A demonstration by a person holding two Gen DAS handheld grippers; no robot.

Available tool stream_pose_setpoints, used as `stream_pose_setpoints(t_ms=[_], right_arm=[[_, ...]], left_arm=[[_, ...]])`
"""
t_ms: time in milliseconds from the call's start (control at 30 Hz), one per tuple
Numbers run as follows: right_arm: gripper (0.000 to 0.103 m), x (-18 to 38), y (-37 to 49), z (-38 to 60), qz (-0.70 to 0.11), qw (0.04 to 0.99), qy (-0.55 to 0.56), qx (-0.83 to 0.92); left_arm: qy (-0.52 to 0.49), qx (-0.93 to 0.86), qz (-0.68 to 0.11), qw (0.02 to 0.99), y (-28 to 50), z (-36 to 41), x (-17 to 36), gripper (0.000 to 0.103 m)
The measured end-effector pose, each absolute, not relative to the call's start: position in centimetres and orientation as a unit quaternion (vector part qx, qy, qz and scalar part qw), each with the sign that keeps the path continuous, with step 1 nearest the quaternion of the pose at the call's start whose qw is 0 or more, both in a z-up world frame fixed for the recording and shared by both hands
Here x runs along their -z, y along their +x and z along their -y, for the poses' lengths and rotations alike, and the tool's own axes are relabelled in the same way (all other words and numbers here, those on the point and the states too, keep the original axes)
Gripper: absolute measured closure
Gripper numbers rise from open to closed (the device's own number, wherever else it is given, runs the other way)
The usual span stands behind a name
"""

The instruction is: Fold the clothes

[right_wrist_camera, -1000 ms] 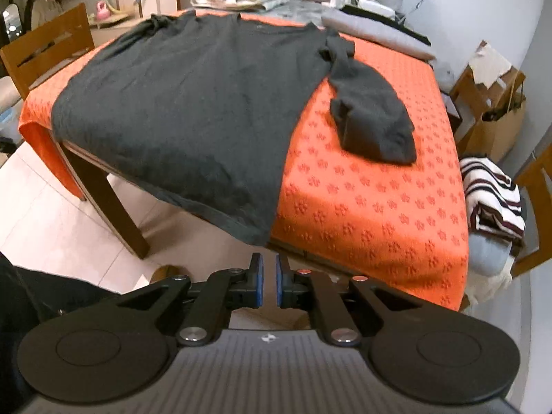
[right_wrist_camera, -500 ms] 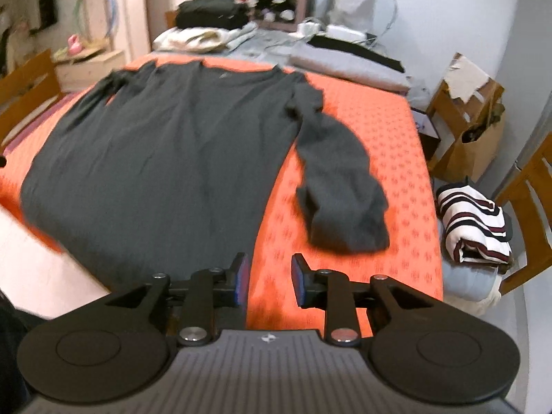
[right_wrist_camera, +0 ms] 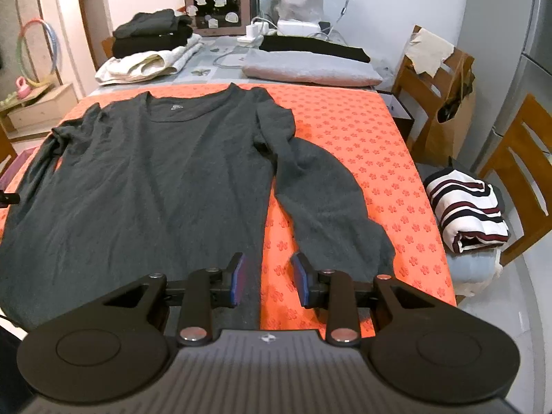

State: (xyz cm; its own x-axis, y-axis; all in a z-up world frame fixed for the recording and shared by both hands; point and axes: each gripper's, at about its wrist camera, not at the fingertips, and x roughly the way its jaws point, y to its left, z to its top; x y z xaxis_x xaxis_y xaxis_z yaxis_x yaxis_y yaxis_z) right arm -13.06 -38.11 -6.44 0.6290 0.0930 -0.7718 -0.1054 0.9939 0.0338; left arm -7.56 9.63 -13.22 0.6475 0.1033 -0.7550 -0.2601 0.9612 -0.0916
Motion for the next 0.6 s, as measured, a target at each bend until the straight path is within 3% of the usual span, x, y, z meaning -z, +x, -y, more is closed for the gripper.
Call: stream_pose_setpoints(t_ms=[100,467,600], right_arm=[[0.067,6.4,-12.5,37.3,-0.432,0.901,-0.008,-0.045],[0.067,6.5,-11.1,36.5,-0.435,0.900,-0.004,0.000],[0.067,6.4,-10.3,36.6,-0.430,0.903,0.001,0.011]], left_arm=[[-0.076,-0.118,-0.410,0.901,-6.9,-10.4,12.9,0.101],[0.022,-0.262,-0.363,0.894,-5.0,-16.0,8.5,0.100],[0.029,-0.278,-0.352,0.893,-4.4,-16.6,7.8,0.094]])
